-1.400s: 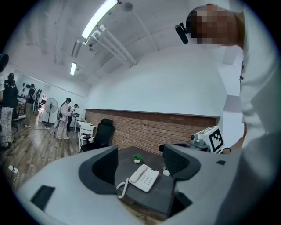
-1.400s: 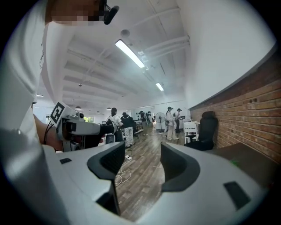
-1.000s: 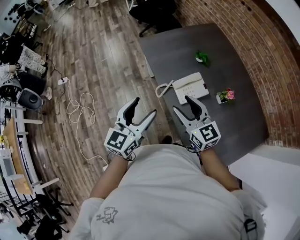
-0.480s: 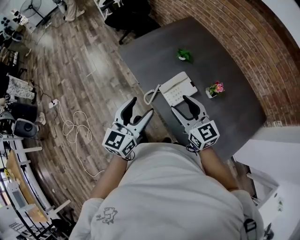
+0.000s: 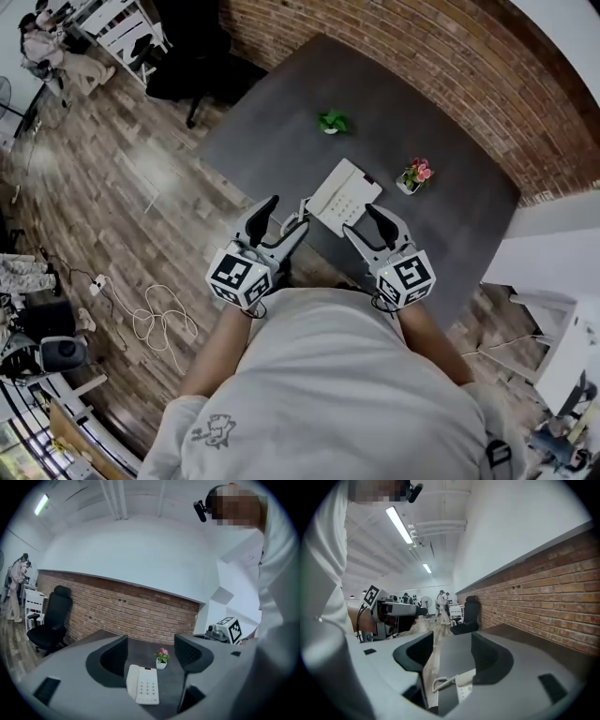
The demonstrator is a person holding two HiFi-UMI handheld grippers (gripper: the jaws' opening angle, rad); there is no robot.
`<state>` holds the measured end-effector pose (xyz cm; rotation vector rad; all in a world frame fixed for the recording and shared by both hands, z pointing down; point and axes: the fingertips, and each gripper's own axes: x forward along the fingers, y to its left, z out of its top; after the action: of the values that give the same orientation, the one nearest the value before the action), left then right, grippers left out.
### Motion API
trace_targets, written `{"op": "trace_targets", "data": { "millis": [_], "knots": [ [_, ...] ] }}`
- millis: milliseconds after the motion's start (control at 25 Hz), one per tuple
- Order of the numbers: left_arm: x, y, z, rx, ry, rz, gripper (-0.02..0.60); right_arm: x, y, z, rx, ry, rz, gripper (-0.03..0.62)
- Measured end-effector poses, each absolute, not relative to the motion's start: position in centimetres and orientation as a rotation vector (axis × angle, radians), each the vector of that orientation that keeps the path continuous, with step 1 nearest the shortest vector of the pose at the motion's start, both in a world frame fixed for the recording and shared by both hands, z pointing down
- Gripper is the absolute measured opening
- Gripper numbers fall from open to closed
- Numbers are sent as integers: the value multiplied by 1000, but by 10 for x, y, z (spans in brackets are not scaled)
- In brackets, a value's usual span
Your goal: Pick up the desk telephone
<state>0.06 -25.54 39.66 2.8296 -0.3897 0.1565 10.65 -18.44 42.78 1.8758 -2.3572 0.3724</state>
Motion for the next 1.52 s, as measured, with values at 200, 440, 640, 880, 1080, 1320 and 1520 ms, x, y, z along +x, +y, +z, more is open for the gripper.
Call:
{"op": "trace_targets", "data": {
  "millis": [200,440,640,880,1080,1320,1520],
  "knots": [
    [7,-285,397,2840,-201,174,324,106,-205,424,2008,-2237,387,258],
    [24,-300,398,2840,12,176,324,111,-211,421,2156,-2108,407,258],
    [34,-309,394,2839,157,167,324,110,-212,415,2261,-2007,411,258],
    [38,-311,394,2825,326,174,322,105,-209,415,2376,-1891,425,256],
    [39,-313,399,2805,422,193,321,98,-209,418,2436,-1824,446,256],
    [41,-312,409,2777,490,233,318,93,-204,421,2480,-1770,469,256],
    [50,-301,419,2760,525,286,316,101,-192,435,2506,-1743,530,256]
  ]
}}
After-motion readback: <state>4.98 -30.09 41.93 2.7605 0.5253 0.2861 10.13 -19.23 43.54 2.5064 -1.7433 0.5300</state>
